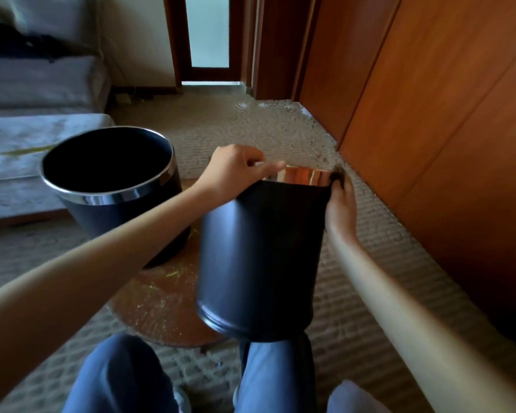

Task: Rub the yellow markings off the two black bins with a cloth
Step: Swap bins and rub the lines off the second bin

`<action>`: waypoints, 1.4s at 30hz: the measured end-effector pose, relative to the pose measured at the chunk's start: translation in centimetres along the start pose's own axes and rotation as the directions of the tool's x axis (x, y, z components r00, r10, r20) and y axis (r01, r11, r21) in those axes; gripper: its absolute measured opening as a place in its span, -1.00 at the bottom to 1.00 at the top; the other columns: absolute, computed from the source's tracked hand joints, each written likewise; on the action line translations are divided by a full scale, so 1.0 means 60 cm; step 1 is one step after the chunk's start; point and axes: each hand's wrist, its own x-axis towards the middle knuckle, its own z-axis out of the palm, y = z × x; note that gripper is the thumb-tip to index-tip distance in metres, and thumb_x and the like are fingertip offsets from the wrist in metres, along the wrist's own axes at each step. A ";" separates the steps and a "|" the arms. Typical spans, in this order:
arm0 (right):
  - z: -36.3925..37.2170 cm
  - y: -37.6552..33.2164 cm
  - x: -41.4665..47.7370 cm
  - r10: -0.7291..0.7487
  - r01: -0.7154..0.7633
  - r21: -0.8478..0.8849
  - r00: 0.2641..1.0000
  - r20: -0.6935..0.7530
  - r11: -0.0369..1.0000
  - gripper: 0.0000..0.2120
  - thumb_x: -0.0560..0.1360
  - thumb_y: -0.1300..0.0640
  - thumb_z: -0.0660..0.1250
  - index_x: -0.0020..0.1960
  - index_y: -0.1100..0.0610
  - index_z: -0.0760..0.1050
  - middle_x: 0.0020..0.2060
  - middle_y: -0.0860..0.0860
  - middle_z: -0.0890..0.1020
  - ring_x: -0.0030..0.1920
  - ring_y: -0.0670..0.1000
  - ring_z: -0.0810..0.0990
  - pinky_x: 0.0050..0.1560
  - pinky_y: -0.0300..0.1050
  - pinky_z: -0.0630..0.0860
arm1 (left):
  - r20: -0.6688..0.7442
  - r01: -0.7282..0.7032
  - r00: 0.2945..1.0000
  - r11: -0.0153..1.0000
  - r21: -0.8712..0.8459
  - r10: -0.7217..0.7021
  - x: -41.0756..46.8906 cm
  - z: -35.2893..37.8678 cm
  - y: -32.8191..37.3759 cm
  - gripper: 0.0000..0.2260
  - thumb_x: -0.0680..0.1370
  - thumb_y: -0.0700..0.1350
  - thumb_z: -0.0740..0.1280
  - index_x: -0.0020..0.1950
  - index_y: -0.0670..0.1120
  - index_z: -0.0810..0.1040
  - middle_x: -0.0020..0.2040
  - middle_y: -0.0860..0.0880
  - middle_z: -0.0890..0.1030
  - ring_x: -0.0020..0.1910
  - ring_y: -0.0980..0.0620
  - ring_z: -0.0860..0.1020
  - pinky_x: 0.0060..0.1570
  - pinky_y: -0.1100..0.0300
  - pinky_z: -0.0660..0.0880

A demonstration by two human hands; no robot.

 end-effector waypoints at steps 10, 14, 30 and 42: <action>0.056 0.010 -0.097 -0.548 0.945 -0.320 0.230 0.804 -0.072 -0.54 0.51 0.13 0.19 0.40 0.02 0.47 0.49 0.07 0.37 0.51 0.22 0.25 0.50 0.28 0.00 | 0.107 0.249 0.965 0.965 -0.080 -0.240 0.065 -0.014 -0.002 -0.53 0.66 0.22 0.16 -0.35 -0.01 0.41 -0.39 0.06 0.44 -0.35 0.11 0.41 -0.22 0.18 0.35; 0.038 0.082 -0.173 -0.275 0.968 -0.051 -0.020 0.961 -0.246 -0.60 0.46 0.05 0.17 0.23 0.01 0.59 0.34 0.04 0.56 0.44 0.16 0.39 0.51 0.27 0.01 | 0.190 0.173 0.967 0.985 0.010 -0.171 0.071 -0.020 0.013 -0.51 0.61 0.08 0.35 -0.42 -0.04 0.25 -0.54 0.09 0.23 -0.58 0.16 0.20 -0.51 0.29 0.14; 0.028 0.072 -0.141 -0.332 0.929 0.053 -0.184 0.925 -0.366 -0.71 0.54 0.17 0.19 0.16 0.04 0.61 0.24 0.08 0.61 0.39 0.18 0.46 0.50 0.34 0.08 | 0.335 0.126 0.932 0.991 0.052 -0.136 0.058 -0.019 0.032 -0.53 0.61 0.27 0.21 -0.23 -0.10 0.48 -0.33 -0.02 0.45 -0.35 0.03 0.41 -0.29 0.19 0.31; -0.066 0.065 -0.186 -0.487 0.891 -0.391 0.453 0.747 0.230 -0.70 0.45 -0.17 0.32 -0.28 0.02 0.41 -0.44 -0.06 0.50 -0.34 0.01 0.50 -0.48 -0.09 0.46 | 0.179 0.129 0.975 0.991 0.043 -0.135 0.059 -0.005 0.004 -0.70 0.49 0.08 0.50 -0.20 -0.15 0.61 -0.36 0.03 0.47 -0.31 0.05 0.42 -0.14 0.11 0.29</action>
